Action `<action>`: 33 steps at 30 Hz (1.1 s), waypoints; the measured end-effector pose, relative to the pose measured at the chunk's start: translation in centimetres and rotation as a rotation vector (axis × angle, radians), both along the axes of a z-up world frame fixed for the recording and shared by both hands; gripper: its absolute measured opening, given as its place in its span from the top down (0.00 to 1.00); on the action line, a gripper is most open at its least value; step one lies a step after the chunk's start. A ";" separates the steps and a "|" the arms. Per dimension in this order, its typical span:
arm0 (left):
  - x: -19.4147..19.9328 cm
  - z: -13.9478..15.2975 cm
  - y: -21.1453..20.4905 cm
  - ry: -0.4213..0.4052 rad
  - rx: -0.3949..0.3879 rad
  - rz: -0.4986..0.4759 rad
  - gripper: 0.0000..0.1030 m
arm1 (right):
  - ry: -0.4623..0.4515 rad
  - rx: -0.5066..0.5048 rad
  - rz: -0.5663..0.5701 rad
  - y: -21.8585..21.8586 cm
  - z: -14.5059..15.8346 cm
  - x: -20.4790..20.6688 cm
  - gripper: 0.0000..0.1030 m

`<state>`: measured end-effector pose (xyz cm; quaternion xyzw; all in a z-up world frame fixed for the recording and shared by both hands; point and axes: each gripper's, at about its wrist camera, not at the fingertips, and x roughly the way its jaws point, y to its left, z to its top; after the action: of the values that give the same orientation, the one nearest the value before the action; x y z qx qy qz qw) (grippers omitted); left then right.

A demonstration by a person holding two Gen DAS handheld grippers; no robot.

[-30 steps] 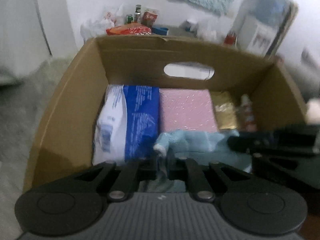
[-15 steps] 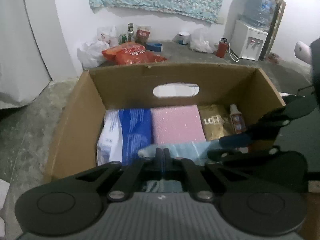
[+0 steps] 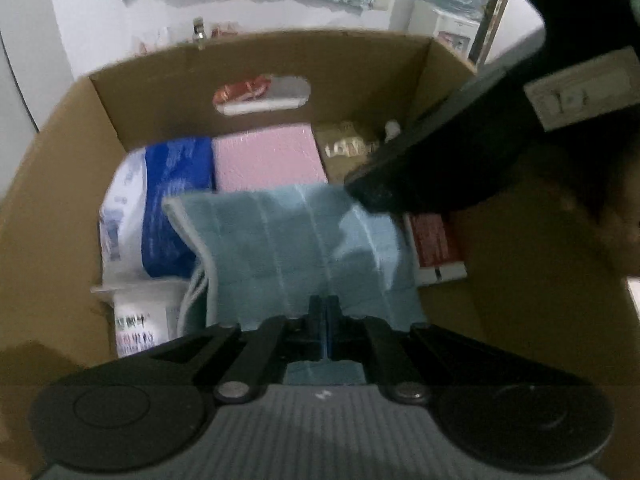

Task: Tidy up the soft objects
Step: 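Lower the yogurt cup into the box and open the left tool while the right tool drops the towel, then press the blue towel flat in the box with the left tool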

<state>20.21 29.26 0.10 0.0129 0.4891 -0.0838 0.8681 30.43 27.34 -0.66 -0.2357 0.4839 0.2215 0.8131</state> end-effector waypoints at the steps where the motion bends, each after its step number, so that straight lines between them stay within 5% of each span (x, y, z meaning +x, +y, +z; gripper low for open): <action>1: -0.1 -0.4 0.1 0.021 -0.003 0.003 0.98 | -0.019 -0.032 0.012 0.3 -0.2 -0.2 0.85; 7: -0.2 -1.4 2.2 0.115 -0.105 0.074 0.99 | -0.029 0.012 0.009 -0.4 0.6 0.2 0.85; 13: -1.1 -0.9 0.6 0.194 -0.042 0.028 0.99 | 0.009 0.122 -0.019 -2.8 1.8 0.9 0.88; 16: -1.4 -1.0 0.1 0.261 -0.070 0.029 0.99 | -0.018 0.130 0.008 -2.9 2.5 0.5 0.87; 21: -2.3 0.0 -0.3 0.250 -0.038 0.010 0.92 | 0.001 0.174 0.019 -3.3 3.1 -0.1 0.87; 23: -2.4 1.1 -0.1 0.148 -0.029 0.023 0.80 | -0.004 0.185 0.006 -3.6 3.1 -0.2 0.87; 26: -0.9 1.7 0.3 0.059 -0.056 0.069 0.82 | 0.005 0.201 -0.016 -4.0 2.9 -0.3 0.87; 29: 1.4 -0.8 0.5 0.169 -0.002 0.131 0.88 | 0.017 0.221 -0.015 -4.2 3.0 -0.9 0.87; 33: 0.6 -0.8 1.7 0.215 -0.105 0.202 0.93 | 0.025 0.252 0.016 -4.4 3.0 -1.7 0.87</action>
<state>20.79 31.01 -0.71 -0.0907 0.5731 -0.0223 0.8142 28.70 22.96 2.34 -0.1327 0.4607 0.2898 0.8284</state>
